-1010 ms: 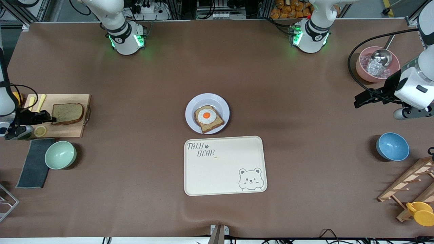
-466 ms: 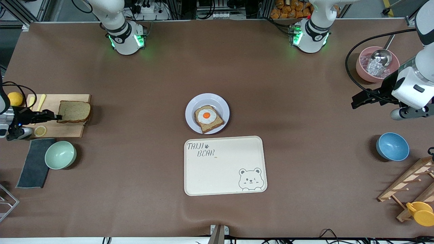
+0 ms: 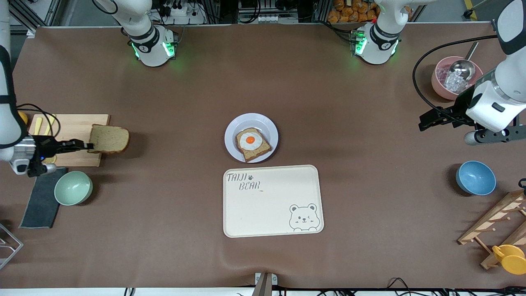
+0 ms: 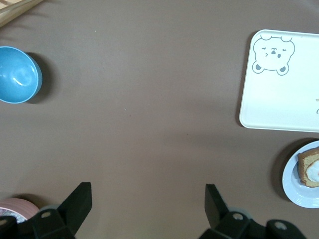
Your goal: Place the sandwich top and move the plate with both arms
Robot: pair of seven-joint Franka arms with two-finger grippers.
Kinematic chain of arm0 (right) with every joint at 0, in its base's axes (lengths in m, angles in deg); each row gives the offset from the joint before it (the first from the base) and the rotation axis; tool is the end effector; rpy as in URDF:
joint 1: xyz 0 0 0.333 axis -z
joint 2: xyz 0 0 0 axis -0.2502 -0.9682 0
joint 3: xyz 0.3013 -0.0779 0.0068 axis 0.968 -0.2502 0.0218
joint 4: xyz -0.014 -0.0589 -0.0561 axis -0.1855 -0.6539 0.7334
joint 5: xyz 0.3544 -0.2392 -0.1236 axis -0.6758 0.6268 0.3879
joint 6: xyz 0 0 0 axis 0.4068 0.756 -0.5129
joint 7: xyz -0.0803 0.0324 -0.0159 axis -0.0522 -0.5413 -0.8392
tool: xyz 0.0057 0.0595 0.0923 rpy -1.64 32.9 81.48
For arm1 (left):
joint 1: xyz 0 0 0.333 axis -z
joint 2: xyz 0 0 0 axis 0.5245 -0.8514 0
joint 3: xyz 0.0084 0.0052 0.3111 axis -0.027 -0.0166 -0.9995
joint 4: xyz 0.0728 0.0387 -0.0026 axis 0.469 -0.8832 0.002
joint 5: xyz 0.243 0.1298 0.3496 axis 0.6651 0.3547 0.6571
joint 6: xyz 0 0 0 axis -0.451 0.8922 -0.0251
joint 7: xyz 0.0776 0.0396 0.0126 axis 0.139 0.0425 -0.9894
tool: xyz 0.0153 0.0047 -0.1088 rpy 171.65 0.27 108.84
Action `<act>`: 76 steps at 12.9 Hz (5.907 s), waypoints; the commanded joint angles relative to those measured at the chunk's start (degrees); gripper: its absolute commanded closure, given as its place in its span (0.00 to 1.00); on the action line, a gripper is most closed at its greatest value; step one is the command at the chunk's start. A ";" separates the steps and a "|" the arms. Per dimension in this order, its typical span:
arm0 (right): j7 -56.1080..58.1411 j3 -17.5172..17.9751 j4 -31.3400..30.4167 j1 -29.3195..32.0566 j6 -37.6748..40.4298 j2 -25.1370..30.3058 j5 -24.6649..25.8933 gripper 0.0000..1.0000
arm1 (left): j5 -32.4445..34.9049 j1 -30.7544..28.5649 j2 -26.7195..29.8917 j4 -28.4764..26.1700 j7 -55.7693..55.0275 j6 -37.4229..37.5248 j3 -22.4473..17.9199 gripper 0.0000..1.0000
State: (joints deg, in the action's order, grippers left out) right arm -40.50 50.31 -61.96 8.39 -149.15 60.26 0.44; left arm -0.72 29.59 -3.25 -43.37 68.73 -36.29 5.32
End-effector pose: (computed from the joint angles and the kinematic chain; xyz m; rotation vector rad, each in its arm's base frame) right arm 0.6184 -0.1916 0.2356 -2.5941 -0.1237 0.4074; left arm 0.6319 -0.0779 0.5633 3.0863 0.1747 -0.0699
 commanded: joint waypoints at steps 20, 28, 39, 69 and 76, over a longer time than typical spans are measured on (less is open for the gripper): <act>-31.39 -0.13 -7.22 -33.06 -8.89 9.77 -11.58 1.00 | -0.69 -2.17 -0.39 -1.19 5.12 2.11 -0.02 0.00; -31.39 -0.13 -13.04 -41.25 -16.18 11.89 -16.92 1.00 | -0.69 -3.49 -1.62 -1.81 6.80 1.23 0.24 0.00; -32.71 -0.13 -11.54 -51.80 -37.36 3.98 -23.27 1.00 | 6.26 -4.28 1.54 -2.25 6.62 -0.61 4.55 0.00; -35.60 -7.05 -5.67 -49.08 -22.28 4.76 -20.38 0.14 | -54.74 12.59 -20.85 -29.93 14.24 -48.08 9.91 0.00; -34.81 -17.70 -2.67 -46.19 -8.38 5.91 -10.37 0.00 | -74.43 18.12 -25.61 -29.23 39.14 -51.77 9.82 0.15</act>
State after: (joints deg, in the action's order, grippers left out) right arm -75.15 33.49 -64.50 -39.30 -159.95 65.41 -13.09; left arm -73.38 46.38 -29.09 -73.34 105.80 -87.17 15.28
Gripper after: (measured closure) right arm 0.000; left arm 0.115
